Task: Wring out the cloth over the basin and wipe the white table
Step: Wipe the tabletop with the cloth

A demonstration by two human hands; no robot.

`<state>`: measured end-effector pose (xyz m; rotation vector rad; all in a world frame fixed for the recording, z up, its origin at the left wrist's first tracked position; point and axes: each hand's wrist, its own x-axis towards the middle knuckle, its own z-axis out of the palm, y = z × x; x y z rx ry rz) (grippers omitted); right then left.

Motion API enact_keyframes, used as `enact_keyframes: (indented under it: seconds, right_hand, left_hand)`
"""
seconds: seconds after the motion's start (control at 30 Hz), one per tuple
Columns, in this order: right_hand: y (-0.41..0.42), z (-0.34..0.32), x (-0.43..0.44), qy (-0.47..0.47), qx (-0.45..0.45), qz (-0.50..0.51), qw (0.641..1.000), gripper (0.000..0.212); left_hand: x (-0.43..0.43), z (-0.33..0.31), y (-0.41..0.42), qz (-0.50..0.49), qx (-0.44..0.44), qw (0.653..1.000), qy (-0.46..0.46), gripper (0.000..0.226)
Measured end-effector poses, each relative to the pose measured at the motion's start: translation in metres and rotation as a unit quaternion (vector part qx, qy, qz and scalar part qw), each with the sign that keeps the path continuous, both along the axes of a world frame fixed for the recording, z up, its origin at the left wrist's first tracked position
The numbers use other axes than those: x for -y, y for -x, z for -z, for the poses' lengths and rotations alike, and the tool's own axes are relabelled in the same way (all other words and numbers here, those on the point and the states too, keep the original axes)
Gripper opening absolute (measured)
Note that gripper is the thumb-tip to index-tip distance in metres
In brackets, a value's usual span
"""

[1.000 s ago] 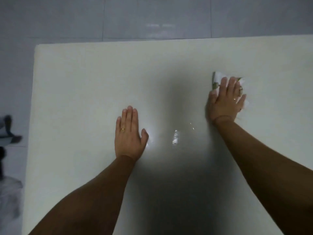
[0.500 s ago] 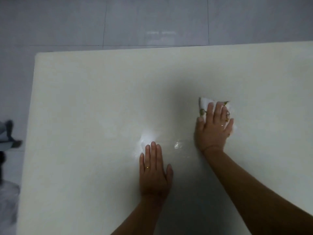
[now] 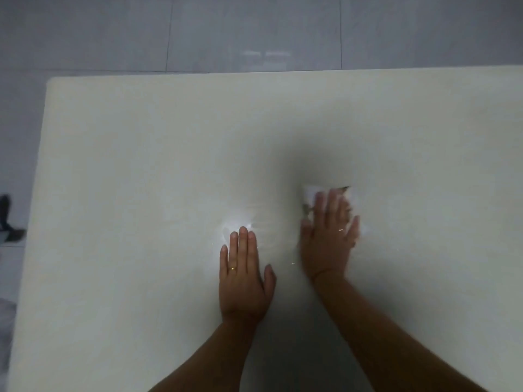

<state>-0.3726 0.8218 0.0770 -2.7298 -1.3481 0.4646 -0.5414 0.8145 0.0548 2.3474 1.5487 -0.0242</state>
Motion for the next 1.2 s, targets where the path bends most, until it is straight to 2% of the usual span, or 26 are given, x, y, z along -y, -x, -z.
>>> enact_keyframes:
  seconds: [0.1, 0.23, 0.37, 0.43, 0.5, 0.6, 0.67, 0.73, 0.8, 0.83, 0.9, 0.97, 1.03, 1.07, 1.13, 1.2]
  right_hand:
    - [0.037, -0.005, 0.015, -0.002, 0.007, -0.139, 0.990, 0.057]
    - [0.019, -0.004, 0.007, -0.024, 0.024, -0.164, 0.986, 0.053]
    - [-0.006, 0.001, 0.008, -0.022, 0.012, -0.244, 0.970, 0.054]
    - [-0.040, 0.005, 0.023, -0.015, 0.015, -0.202, 0.979, 0.056]
    - [-0.064, 0.006, 0.036, -0.019, 0.027, -0.086, 0.996, 0.058]
    - [-0.028, 0.008, 0.035, -0.026, 0.033, 0.013, 0.999, 0.058]
    - [0.022, 0.006, 0.034, -0.033, 0.035, -0.037, 0.998, 0.056]
    - [0.053, 0.004, 0.045, -0.030, 0.037, -0.154, 0.987, 0.055]
    - [0.040, 0.004, 0.058, -0.037, 0.030, -0.245, 0.968, 0.055]
    - [0.023, 0.004, 0.066, -0.034, 0.028, -0.254, 0.966, 0.055]
    - [-0.013, 0.003, 0.085, -0.002, 0.026, -0.187, 0.982, 0.054]
    - [-0.038, 0.002, 0.098, 0.010, 0.027, -0.054, 0.998, 0.056]
    - [-0.028, 0.003, 0.097, -0.008, 0.021, 0.053, 0.998, 0.058]
    - [-0.010, 0.003, 0.093, -0.013, 0.022, 0.076, 0.997, 0.059]
    - [0.037, 0.002, 0.090, -0.015, 0.038, 0.019, 0.999, 0.057]
    - [0.083, 0.002, 0.099, -0.013, 0.043, -0.109, 0.993, 0.055]
  left_hand:
    - [0.000, 0.000, 0.000, -0.001, -0.016, 1.000, 0.002, 0.068]
    - [-0.001, -0.001, -0.001, -0.004, -0.023, 1.000, -0.006, 0.066]
    - [0.000, 0.000, -0.001, -0.002, -0.007, 1.000, -0.014, 0.065]
    - [0.000, 0.002, 0.000, -0.006, -0.004, 1.000, -0.018, 0.065]
    - [0.002, 0.003, 0.000, -0.007, 0.002, 1.000, -0.022, 0.064]
    - [0.001, 0.002, -0.001, -0.008, 0.011, 1.000, -0.025, 0.063]
    - [0.003, 0.002, 0.000, -0.007, 0.017, 0.999, -0.028, 0.062]
    - [0.004, 0.000, 0.001, -0.010, 0.016, 1.000, -0.020, 0.060]
    - [0.003, -0.005, 0.000, -0.011, 0.024, 0.999, -0.019, 0.058]
    - [0.003, -0.008, 0.000, -0.010, 0.032, 0.999, -0.019, 0.058]
    - [0.007, -0.013, 0.003, -0.017, 0.049, 0.998, -0.022, 0.058]
    - [0.023, -0.015, 0.011, -0.040, 0.064, 0.997, -0.029, 0.058]
    - [0.055, -0.015, 0.023, -0.029, 0.063, 0.997, -0.018, 0.058]
    - [0.075, -0.014, 0.028, -0.015, 0.061, 0.998, -0.007, 0.058]
    - [0.109, -0.011, 0.037, 0.005, 0.059, 0.998, 0.007, 0.059]
    - [0.127, -0.007, 0.042, 0.013, 0.043, 0.999, 0.012, 0.058]
